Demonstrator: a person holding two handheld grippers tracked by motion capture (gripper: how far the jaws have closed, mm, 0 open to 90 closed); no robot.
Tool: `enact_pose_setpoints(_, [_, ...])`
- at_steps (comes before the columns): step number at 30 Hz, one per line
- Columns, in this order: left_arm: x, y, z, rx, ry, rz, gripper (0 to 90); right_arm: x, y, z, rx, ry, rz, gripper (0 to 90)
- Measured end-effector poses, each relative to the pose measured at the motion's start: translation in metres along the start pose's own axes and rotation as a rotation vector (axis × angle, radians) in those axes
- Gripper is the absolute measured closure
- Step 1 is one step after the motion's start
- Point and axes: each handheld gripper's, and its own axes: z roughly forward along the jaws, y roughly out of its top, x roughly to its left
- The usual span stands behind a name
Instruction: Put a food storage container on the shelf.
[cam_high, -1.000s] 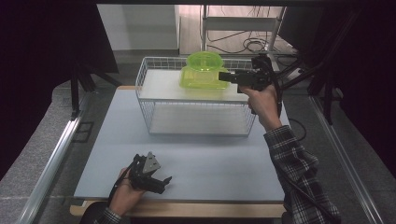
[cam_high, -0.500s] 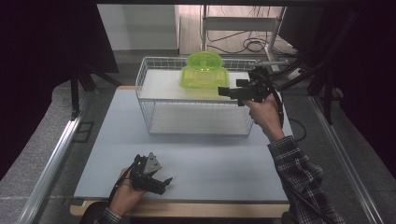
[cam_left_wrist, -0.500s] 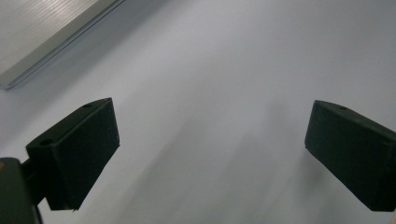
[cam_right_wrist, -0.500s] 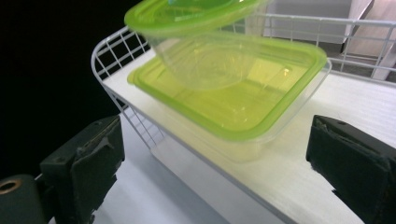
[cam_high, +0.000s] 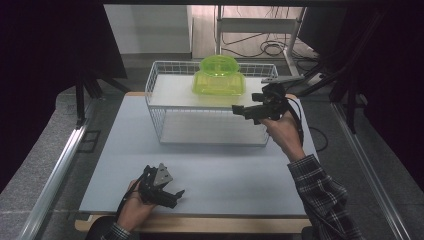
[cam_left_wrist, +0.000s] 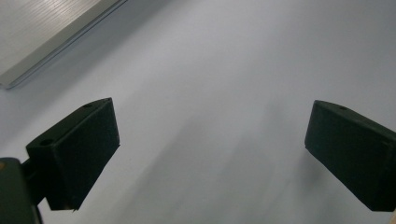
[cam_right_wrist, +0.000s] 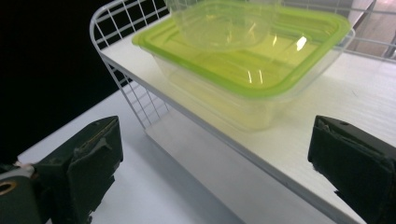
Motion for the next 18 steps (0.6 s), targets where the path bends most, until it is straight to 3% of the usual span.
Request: enact_pose_setpoints(18, [0.002,0.002,-0.003,0.000,-0.013,-0.030,3.4,0.008,-0.026,-0.004,0.032,-0.024,-0.057,2.6])
